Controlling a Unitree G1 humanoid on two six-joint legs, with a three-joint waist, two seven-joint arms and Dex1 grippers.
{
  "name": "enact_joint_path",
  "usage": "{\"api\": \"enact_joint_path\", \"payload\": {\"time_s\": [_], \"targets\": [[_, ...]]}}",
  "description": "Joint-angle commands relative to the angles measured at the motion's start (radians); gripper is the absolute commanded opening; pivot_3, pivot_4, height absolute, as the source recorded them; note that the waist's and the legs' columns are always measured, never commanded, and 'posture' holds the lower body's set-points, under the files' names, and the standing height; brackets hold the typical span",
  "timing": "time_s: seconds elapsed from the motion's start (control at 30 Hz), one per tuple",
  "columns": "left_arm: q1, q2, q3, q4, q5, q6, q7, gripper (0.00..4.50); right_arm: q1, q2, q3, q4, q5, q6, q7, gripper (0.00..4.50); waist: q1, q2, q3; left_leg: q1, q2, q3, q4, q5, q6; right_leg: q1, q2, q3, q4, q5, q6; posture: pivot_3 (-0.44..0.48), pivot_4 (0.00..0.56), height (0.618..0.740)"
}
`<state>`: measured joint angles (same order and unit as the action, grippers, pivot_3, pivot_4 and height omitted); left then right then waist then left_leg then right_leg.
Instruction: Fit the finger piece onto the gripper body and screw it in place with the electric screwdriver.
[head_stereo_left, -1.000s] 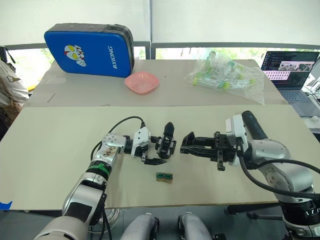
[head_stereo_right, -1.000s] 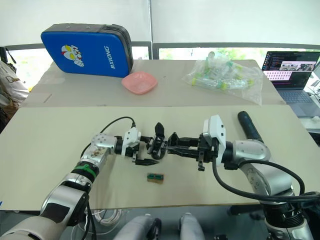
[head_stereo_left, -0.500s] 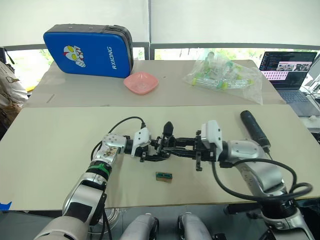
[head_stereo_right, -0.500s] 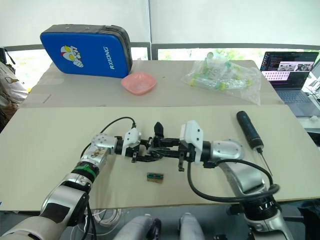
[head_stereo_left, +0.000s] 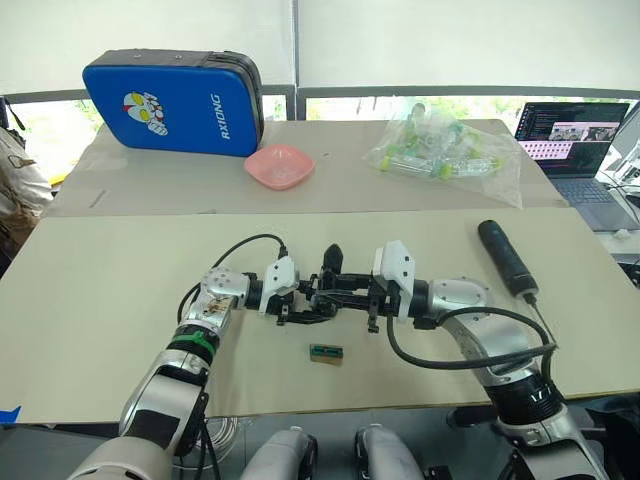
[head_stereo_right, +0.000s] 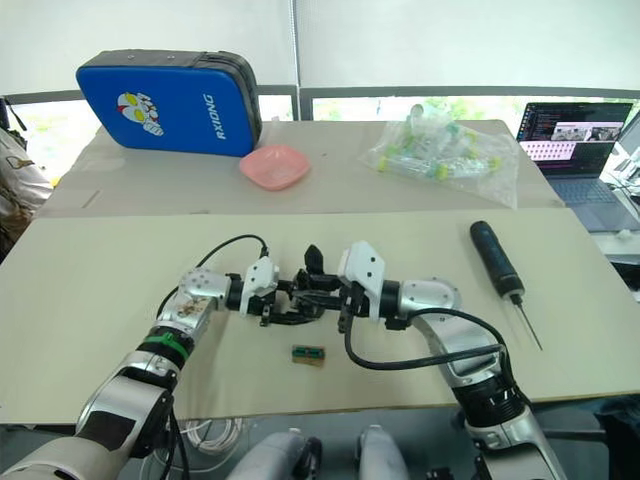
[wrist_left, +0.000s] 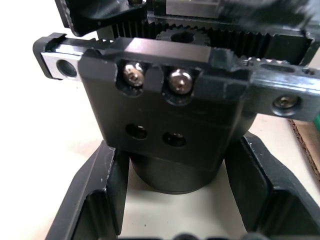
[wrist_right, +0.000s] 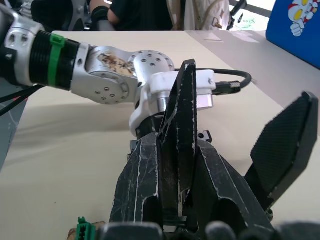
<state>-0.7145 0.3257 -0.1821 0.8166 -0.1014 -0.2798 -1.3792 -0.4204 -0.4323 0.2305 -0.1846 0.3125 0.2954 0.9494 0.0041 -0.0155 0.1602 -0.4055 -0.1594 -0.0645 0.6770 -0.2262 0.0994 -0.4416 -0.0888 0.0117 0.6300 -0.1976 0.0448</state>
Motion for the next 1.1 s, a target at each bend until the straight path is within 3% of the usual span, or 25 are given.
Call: {"api": "enact_joint_path", "payload": {"time_s": [0.03, 0.43, 1.1], "targets": [[0.014, 0.019, -0.014, -0.016, 0.024, 0.016, 0.006, 2.27, -0.025, 0.014, 0.000, -0.013, -0.004, -0.036, 0.003, 0.41, -0.001, 0.000, 0.000, 0.000, 0.000, 0.000, 0.000, 0.000, 0.000, 0.000, 0.000, 0.000, 0.000, 0.000, 0.000, 0.000, 0.150, 0.740], [0.019, 0.019, -0.029, -0.021, 0.031, 0.020, 0.036, 2.27, -0.023, 0.022, 0.033, 0.002, -0.035, -0.005, 0.010, 0.41, -0.002, 0.000, 0.000, 0.002, 0.000, 0.000, 0.000, 0.000, 0.000, 0.001, 0.000, 0.000, 0.000, 0.000, 0.000, 0.000, 0.150, 0.740], [0.026, 0.013, -0.030, -0.015, 0.033, 0.027, 0.062, 2.27, -0.006, -0.015, 0.051, -0.087, 0.003, 0.225, -0.018, 0.41, 0.006, 0.001, -0.002, 0.005, 0.000, 0.000, 0.000, -0.003, 0.005, 0.003, 0.001, 0.000, 0.000, 0.001, -0.001, 0.000, 0.150, 0.740]]}}
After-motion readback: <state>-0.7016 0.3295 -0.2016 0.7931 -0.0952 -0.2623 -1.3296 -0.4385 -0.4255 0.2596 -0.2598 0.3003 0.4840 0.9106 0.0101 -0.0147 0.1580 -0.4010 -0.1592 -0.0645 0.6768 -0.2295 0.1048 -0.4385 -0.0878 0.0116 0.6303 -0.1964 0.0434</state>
